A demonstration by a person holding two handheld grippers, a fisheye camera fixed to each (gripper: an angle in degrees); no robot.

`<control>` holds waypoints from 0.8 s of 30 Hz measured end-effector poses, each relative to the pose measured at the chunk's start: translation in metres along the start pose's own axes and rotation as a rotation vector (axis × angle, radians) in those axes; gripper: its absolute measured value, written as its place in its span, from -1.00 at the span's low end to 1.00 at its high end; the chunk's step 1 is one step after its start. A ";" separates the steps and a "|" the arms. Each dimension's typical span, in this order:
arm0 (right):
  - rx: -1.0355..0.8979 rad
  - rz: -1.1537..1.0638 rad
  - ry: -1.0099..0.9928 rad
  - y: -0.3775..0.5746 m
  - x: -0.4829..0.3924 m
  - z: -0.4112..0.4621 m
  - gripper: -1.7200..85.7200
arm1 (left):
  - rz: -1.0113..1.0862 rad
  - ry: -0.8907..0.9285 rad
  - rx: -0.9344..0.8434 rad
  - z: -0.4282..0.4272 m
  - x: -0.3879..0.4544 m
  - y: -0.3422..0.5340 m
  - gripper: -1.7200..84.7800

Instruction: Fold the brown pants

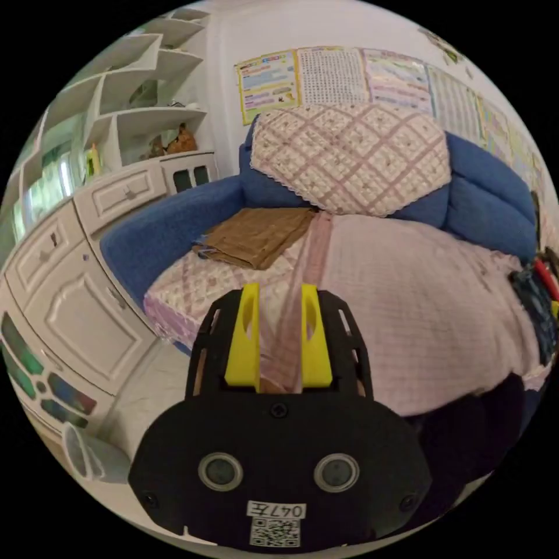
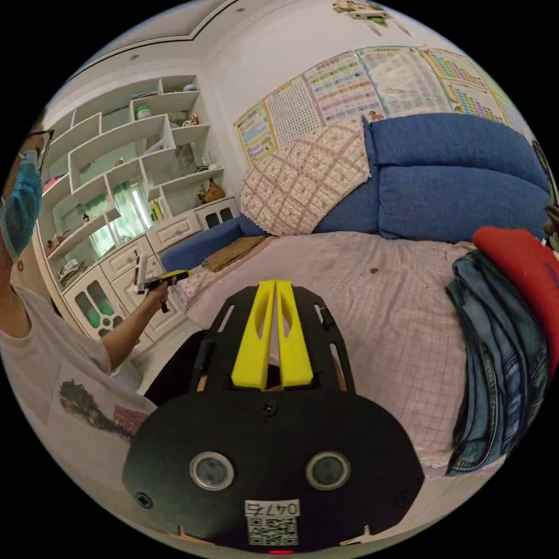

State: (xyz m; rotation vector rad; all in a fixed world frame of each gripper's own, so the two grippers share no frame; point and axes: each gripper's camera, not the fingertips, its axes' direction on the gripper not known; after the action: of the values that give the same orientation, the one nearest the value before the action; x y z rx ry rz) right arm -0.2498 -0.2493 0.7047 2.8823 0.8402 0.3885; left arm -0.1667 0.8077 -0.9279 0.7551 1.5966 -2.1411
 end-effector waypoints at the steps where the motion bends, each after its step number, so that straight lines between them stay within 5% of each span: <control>1: -0.018 0.020 0.003 -0.001 0.001 0.020 -0.99 | 0.064 -0.105 -0.020 0.019 0.008 -0.024 -0.66; 4: -0.061 0.041 0.000 -0.009 -0.001 0.073 -0.99 | 0.225 -0.246 -0.029 0.055 0.033 -0.076 -0.65; 11: -0.099 0.016 -0.017 -0.047 -0.012 0.200 -0.99 | 0.415 -0.193 -0.195 0.112 0.050 -0.167 -0.66; 17: -0.130 0.038 -0.044 -0.075 -0.009 0.310 -0.99 | 0.374 -0.139 -0.222 0.087 0.034 -0.249 -0.66; 24: -0.135 0.080 -0.061 -0.112 -0.013 0.423 -0.99 | 0.576 -0.227 -0.233 0.029 0.059 -0.336 -0.71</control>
State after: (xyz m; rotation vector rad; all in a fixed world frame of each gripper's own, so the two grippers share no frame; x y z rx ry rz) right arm -0.2011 -0.1777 0.2754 2.7938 0.6634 0.3491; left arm -0.4137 0.8807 -0.7018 0.7505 1.2824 -1.5395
